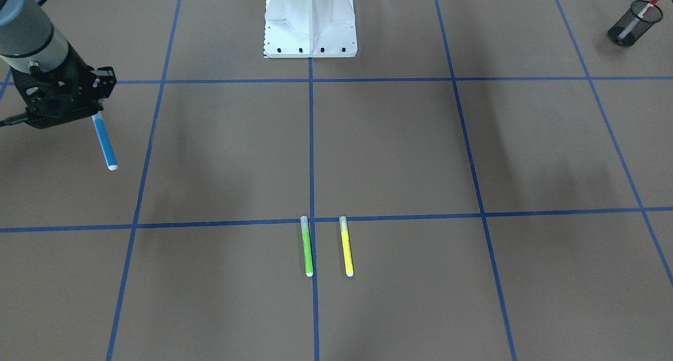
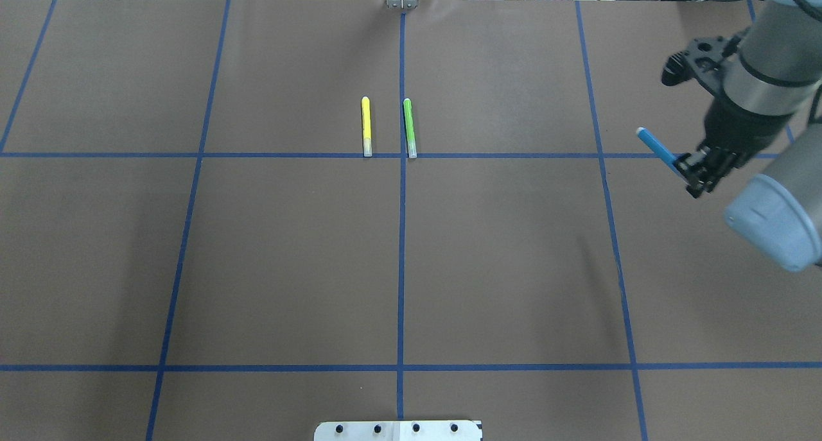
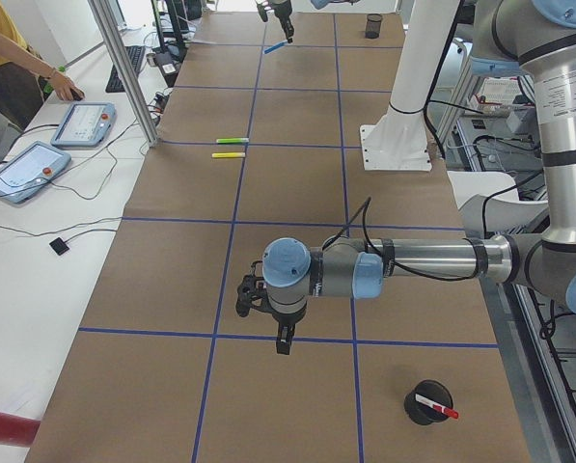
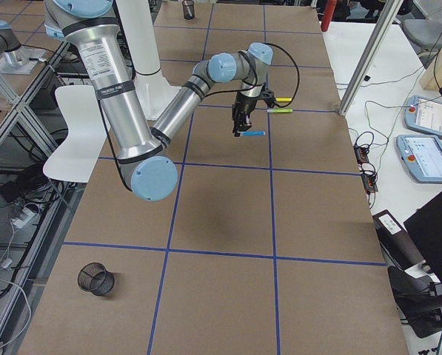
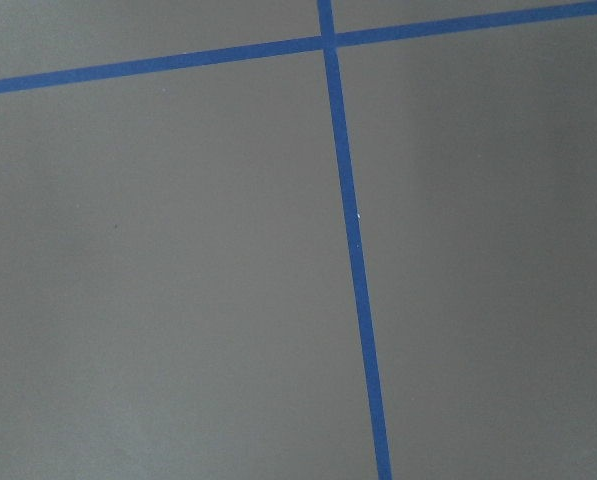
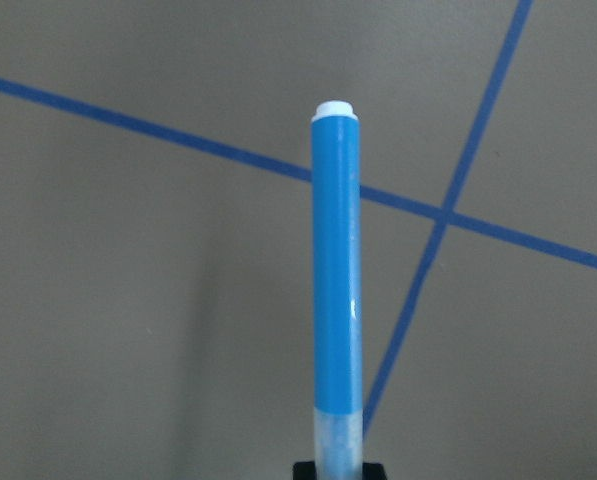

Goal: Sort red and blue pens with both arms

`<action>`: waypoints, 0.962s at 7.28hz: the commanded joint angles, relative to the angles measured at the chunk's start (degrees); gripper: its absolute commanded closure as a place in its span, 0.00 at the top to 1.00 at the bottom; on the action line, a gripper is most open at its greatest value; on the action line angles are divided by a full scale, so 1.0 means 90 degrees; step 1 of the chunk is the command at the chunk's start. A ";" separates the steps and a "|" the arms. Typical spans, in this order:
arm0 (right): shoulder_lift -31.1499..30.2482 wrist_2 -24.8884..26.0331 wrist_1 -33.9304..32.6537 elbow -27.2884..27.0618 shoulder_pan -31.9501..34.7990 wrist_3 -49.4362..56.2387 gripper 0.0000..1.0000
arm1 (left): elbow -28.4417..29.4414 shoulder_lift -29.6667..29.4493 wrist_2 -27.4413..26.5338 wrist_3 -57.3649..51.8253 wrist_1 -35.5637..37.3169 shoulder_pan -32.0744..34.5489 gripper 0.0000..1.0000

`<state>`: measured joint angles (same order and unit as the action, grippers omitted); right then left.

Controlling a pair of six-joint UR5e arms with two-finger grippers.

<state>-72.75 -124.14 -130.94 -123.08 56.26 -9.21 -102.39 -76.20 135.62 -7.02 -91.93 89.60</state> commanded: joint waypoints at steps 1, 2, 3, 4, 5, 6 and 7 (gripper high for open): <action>-0.1694 0.0199 -0.0207 -0.0863 0.0290 0.1378 0.00 | 0.0000 0.0000 0.0000 -0.0002 -0.0001 -0.0004 1.00; -0.2417 0.0200 -0.0197 -0.1001 0.0698 0.2390 0.00 | 0.0000 0.0010 0.0000 -0.0002 -0.0010 -0.0004 1.00; -0.3217 0.0248 -0.0197 -0.1089 0.1079 0.3203 0.00 | -0.0010 0.0010 0.0000 -0.0002 -0.0010 0.0005 1.00; -0.3863 0.0490 -0.0216 -0.1138 0.1228 0.3772 0.00 | 0.0000 0.0049 0.0000 -0.0002 -0.0165 -0.0004 1.00; -0.4566 0.0657 -0.0226 -0.1168 0.1287 0.4125 0.00 | 0.0000 0.0059 0.0010 -0.0002 -0.0176 -0.0004 1.00; -0.5172 0.1094 -0.0245 -0.1149 0.1288 0.4332 0.00 | -0.0010 0.0059 0.0010 -0.0002 -0.0186 -0.0004 1.00; -0.5671 0.1320 -0.0246 -0.1110 0.1288 0.4537 0.00 | -0.0010 0.0059 0.0010 -0.0002 -0.0235 -0.0004 1.00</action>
<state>-117.46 -115.38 -133.08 -133.33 67.68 28.88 -102.44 -75.71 135.69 -7.03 -93.61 89.56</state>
